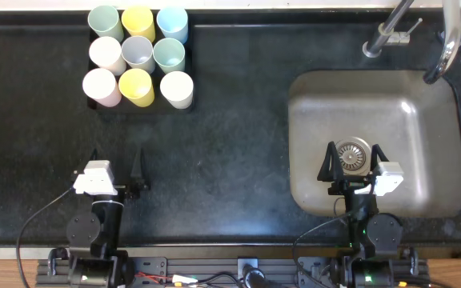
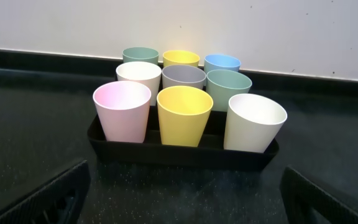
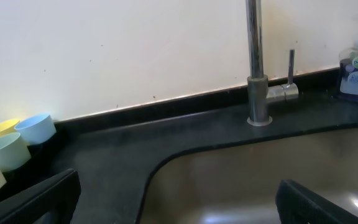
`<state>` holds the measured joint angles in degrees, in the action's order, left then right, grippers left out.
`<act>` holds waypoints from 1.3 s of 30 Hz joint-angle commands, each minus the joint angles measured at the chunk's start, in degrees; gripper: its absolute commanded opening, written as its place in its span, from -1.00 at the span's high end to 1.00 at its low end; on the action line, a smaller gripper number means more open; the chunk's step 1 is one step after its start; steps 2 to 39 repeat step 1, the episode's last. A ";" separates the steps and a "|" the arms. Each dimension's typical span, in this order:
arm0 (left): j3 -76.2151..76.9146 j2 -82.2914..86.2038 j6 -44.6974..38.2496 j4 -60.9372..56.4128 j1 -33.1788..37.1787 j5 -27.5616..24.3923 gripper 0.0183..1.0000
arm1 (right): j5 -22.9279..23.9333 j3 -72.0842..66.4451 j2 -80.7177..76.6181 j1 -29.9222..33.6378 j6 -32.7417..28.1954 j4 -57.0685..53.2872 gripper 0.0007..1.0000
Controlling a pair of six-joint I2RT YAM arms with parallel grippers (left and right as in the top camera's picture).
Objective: Store Cups
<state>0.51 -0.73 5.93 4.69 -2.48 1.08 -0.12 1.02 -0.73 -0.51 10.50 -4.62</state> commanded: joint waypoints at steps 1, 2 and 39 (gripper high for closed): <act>-0.07 0.57 -0.57 0.13 0.17 0.04 -1.00 | -0.04 -0.74 0.46 -0.22 0.22 0.17 -1.00; -0.07 0.57 -0.57 0.13 0.17 0.04 -1.00 | -0.04 -0.74 0.46 -0.22 0.22 0.17 -1.00; -0.07 0.57 -0.57 0.13 0.17 0.04 -1.00 | -0.04 -0.74 0.46 -0.22 0.22 0.17 -1.00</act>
